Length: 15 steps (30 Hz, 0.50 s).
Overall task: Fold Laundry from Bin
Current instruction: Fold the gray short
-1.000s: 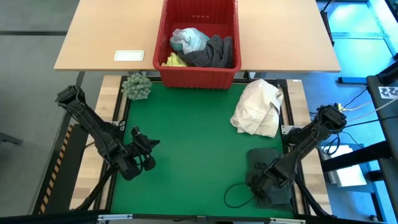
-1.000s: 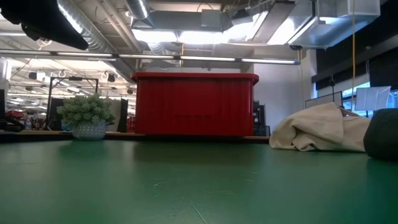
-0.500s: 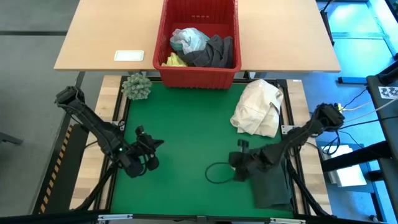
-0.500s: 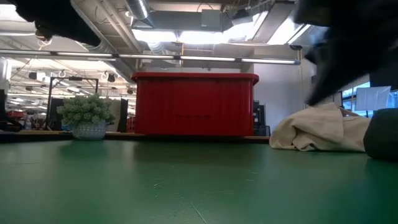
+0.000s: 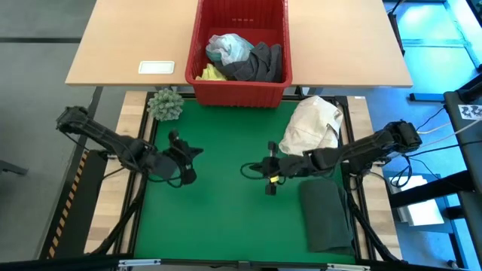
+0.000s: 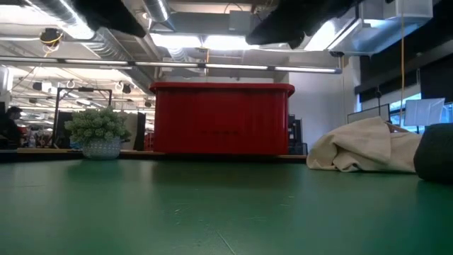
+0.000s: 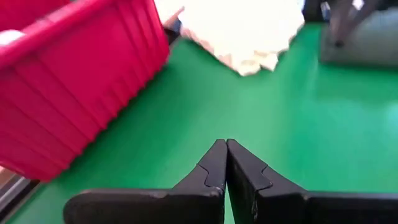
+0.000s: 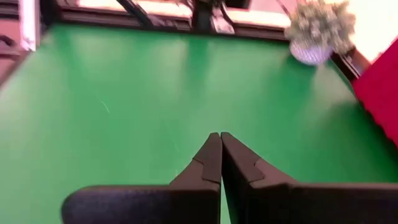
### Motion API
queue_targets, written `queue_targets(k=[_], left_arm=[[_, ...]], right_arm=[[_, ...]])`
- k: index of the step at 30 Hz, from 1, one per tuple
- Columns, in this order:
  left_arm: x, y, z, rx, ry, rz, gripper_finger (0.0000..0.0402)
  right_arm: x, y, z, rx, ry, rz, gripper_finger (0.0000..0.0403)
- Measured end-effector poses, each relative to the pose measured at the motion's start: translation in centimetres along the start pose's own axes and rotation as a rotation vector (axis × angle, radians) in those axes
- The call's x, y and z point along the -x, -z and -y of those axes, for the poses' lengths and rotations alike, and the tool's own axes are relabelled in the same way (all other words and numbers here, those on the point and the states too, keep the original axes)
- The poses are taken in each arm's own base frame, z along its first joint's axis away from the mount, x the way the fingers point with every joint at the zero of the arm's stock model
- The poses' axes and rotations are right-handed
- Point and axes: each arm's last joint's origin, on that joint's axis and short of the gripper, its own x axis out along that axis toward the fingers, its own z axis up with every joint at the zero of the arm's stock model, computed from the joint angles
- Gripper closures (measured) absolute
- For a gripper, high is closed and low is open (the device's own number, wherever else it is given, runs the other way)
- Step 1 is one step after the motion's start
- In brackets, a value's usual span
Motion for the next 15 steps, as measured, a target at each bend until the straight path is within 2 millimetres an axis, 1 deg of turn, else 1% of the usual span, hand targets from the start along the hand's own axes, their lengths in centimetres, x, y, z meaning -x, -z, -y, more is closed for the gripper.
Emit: queue_targets(k=[6, 15], left_arm=[[0.11, -1.22, -0.81, 0.091, -0.03, 0.085, 0.04], [0.11, -1.2, -0.78, 0.089, -0.02, 0.08, 0.04]], right_arm=[[-0.2, -0.24, 0.79, -0.002, 0.014, 0.019, 0.0402], [-0.18, -0.51, 0.7, -0.009, 0.01, 0.048, 0.0402]])
